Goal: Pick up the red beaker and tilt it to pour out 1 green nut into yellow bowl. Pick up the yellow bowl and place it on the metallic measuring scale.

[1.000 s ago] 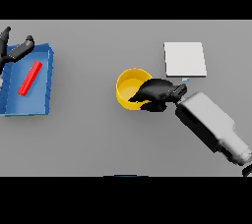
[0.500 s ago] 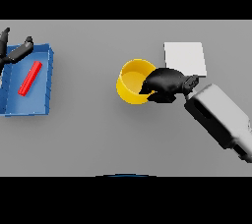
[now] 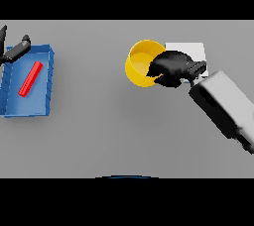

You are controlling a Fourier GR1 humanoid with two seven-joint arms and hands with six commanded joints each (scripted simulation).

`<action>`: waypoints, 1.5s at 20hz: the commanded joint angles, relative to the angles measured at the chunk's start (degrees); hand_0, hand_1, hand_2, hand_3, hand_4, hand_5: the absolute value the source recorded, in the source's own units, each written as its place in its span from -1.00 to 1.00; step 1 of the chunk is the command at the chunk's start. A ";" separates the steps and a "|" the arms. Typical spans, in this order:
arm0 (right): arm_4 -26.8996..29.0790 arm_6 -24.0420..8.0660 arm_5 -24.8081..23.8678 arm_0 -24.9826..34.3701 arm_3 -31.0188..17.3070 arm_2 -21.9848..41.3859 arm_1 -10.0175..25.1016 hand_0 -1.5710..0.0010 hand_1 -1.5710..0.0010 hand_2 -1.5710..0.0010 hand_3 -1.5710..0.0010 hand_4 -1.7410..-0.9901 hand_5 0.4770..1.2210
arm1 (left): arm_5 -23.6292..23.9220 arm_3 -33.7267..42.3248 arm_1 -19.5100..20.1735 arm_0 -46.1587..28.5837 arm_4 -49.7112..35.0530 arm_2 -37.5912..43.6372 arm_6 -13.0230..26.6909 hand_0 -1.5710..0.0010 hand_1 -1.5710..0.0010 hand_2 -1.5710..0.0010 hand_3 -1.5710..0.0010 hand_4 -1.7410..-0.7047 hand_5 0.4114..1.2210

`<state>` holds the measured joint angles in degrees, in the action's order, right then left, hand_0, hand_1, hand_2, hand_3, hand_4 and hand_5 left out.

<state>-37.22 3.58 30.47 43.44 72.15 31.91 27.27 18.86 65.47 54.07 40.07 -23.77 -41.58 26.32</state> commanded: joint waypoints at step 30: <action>-0.63 3.70 -11.91 7.20 -32.56 -2.97 2.65 -0.79 -0.46 -0.51 -0.77 -0.74 1.00 | -0.05 0.67 0.96 -0.12 -1.32 0.98 2.66 1.00 1.00 1.00 1.00 0.73 -0.11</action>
<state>-37.86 7.27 18.60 50.62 39.58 28.94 29.93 18.80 66.15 55.02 39.97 -25.10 -40.60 28.97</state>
